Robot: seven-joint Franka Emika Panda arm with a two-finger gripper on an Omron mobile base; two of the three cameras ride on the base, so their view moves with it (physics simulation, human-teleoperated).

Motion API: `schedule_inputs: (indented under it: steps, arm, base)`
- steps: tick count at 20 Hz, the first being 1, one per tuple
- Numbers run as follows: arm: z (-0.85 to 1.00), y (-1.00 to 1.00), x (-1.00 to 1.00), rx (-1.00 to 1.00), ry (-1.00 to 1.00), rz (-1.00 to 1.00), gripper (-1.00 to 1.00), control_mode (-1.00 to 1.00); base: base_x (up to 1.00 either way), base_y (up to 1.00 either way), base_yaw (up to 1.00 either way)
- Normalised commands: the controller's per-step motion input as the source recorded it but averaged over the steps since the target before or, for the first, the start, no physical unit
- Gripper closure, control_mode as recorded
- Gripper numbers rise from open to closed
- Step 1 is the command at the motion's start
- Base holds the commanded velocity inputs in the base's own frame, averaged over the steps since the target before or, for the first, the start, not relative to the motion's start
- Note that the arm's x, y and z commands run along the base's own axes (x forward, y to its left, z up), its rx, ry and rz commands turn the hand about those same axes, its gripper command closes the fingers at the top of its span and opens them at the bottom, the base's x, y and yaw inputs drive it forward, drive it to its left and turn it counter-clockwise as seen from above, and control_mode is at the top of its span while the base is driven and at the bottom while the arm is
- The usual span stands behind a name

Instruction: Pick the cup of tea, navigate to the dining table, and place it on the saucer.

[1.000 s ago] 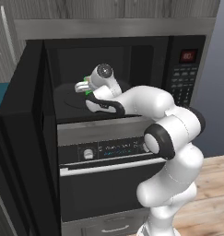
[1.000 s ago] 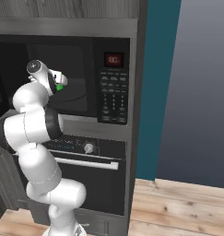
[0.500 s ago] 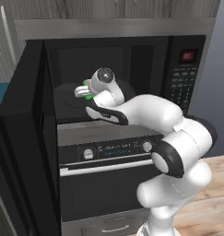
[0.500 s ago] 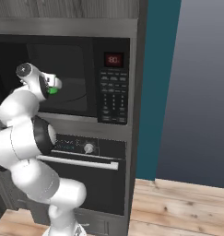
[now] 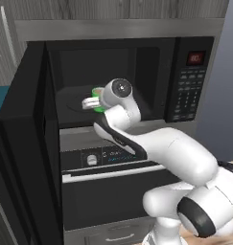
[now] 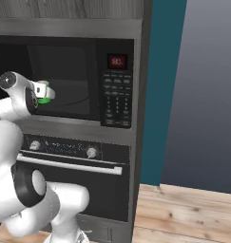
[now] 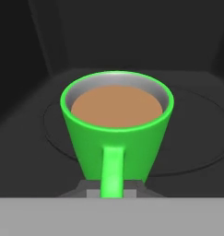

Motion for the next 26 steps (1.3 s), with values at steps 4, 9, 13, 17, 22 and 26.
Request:
schedule_inputs:
  steps: [4, 9, 13, 17, 22, 26]
  arm:
    - [0.54, -0.21, -1.00, 0.00, 0.00, 0.00, 1.00, -1.00]
    - [0.64, -0.33, -1.00, 0.00, 0.05, 0.01, 1.00, -1.00]
    - [0.49, -0.61, -1.00, 0.00, 0.04, 0.02, 1.00, -1.00]
    - [0.15, -0.73, -1.00, 0.00, 0.00, 0.05, 1.00, -1.00]
    - [0.06, -0.55, -0.97, -0.01, 0.00, 0.00, 1.00, -1.00]
    - [0.36, -0.39, -0.83, 0.00, 0.00, 0.00, 1.00, -1.00]
  base:
    - [0.00, 0.00, 0.00]
    - [0.00, 0.00, 0.00]
    - [0.00, 0.00, 0.00]
    - [0.00, 0.00, 0.00]
    - [0.00, 0.00, 0.00]
    - [0.00, 0.00, 0.00]
